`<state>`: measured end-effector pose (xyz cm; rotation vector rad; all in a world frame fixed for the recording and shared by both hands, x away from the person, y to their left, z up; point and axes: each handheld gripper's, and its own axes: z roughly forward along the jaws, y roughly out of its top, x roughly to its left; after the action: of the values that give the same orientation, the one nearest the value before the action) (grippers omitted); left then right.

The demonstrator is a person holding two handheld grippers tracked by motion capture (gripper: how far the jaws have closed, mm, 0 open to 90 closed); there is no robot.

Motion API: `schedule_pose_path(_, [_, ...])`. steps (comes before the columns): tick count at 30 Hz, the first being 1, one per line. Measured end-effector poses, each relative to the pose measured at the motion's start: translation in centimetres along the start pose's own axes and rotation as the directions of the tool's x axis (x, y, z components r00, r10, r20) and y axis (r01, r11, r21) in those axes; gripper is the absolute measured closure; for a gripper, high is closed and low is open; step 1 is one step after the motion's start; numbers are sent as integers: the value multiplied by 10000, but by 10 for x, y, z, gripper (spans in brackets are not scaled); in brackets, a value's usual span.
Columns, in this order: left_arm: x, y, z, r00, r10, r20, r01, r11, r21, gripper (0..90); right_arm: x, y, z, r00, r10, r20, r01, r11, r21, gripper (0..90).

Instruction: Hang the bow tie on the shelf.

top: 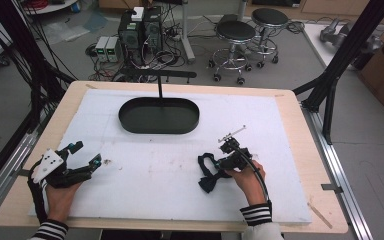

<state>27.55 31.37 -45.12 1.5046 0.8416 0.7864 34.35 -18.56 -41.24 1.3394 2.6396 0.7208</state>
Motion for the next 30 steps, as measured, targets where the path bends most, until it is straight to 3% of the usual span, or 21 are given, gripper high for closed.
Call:
schedule_pose_path(3, [0,0,0,10000,-11,4,11,10000,-12,177,0,0,1,9999,-109,-14,109,9999,21,784])
schedule_pose_path(12, [0,0,0,10000,-4,4,4,10000,-11,176,6,3,3,9994,-218,-269,222,9997,131,884])
schedule_pose_path(16, [0,0,0,10000,-3,2,3,10000,-6,176,8,4,2,9995,-288,-110,288,9996,56,888])
schedule_pose_path(24, [0,0,0,10000,-18,3,18,10000,-8,176,7,4,-7,9995,-291,107,297,9976,-626,888])
schedule_pose_path(30, [0,0,0,10000,-11,2,11,10000,-4,176,10,6,-13,9991,-407,79,414,9886,-1448,887])
